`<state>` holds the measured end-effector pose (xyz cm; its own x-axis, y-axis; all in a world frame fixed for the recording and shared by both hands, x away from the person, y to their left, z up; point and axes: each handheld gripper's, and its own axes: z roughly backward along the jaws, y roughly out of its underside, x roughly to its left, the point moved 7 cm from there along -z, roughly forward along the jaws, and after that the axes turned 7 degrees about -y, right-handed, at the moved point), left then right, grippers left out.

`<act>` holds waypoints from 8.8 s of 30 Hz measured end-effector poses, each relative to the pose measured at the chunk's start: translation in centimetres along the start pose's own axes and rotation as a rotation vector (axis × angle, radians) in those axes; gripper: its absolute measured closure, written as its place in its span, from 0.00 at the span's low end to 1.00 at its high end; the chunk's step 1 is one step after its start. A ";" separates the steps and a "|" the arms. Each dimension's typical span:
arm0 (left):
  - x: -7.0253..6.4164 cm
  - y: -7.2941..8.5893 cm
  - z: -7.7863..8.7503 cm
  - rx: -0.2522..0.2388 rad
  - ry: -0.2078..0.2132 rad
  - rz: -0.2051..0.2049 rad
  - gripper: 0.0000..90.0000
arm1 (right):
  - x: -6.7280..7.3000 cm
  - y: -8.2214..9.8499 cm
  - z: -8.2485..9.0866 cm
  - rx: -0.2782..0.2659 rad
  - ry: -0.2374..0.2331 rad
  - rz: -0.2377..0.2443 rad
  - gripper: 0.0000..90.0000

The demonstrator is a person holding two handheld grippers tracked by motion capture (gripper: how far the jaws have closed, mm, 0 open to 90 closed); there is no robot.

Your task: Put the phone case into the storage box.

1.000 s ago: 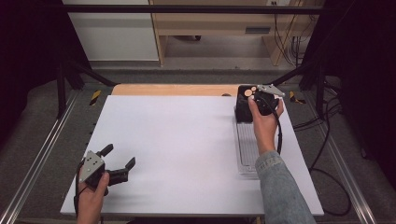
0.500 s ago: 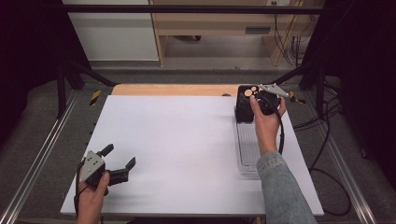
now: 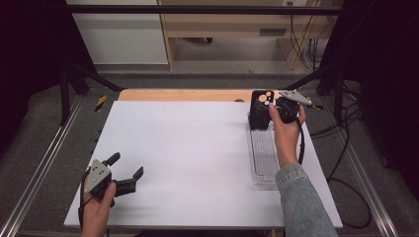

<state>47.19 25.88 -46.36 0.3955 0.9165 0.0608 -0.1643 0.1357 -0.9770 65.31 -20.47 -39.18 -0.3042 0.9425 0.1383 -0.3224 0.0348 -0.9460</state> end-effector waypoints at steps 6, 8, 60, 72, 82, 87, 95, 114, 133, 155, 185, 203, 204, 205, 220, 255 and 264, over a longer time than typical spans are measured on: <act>-0.1 0.0 0.0 -0.001 0.002 0.000 0.04 | 0.3 -0.2 0.5 -0.007 -0.010 0.010 0.08; -0.1 0.0 0.0 -0.001 0.002 -0.001 0.04 | 0.4 -0.3 0.7 -0.012 -0.015 0.011 0.08; 1.4 0.2 3.0 -0.002 -0.001 -0.007 0.02 | 0.0 -2.8 8.0 -0.117 -0.050 0.045 0.04; 2.1 0.3 3.0 -0.004 -0.021 0.006 0.02 | -0.2 -2.6 9.2 -0.141 -0.037 0.082 0.04; 2.0 0.4 3.0 -0.003 -0.018 0.006 0.02 | -1.2 -2.5 10.6 -0.159 -0.026 0.072 0.03; 1.7 0.3 3.0 -0.005 -0.009 0.000 0.02 | -1.6 -2.0 11.3 -0.154 -0.023 0.080 0.03; 1.7 0.3 3.0 -0.002 -0.009 0.001 0.02 | -2.3 -1.4 12.3 -0.152 -0.025 0.073 0.03; 1.2 0.2 3.3 -0.003 0.012 0.001 0.02 | -2.0 -0.4 15.4 -0.134 -0.052 0.125 0.03; 1.0 0.3 3.7 -0.005 0.013 -0.006 0.02 | -2.1 0.3 17.8 -0.141 -0.059 0.152 0.03; 1.0 0.5 3.7 -0.003 0.017 -0.009 0.02 | -2.0 3.4 19.5 -0.114 -0.094 0.174 0.03; 0.9 0.4 3.7 -0.009 0.018 -0.028 0.03 | -1.8 8.1 20.6 -0.121 -0.112 0.164 0.03; 0.6 0.4 3.7 -0.011 0.028 -0.036 0.03 | -0.4 10.9 19.6 -0.088 -0.154 0.146 0.03; 0.6 0.3 3.7 -0.011 0.027 -0.037 0.03 | -0.4 11.0 19.5 -0.088 -0.155 0.149 0.03; 0.6 0.3 3.7 -0.012 0.027 -0.037 0.03 | -0.2 11.2 19.5 -0.085 -0.158 0.145 0.03; 0.4 0.3 3.7 -0.013 0.036 -0.040 0.03 | 0.7 12.2 19.0 -0.093 -0.182 0.151 0.03; 0.1 0.3 3.7 -0.014 0.051 -0.057 0.03 | 3.1 11.9 17.3 -0.142 -0.231 0.182 0.03; 0.0 0.2 3.7 -0.017 0.056 -0.060 0.02 | 4.0 11.9 16.2 -0.148 -0.244 0.161 0.03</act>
<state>43.81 27.27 -45.80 0.4543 0.8843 0.1078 -0.1236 0.1823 -0.9754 45.73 -21.69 -45.08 -0.5527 0.8328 0.0329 -0.1240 -0.0431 -0.9913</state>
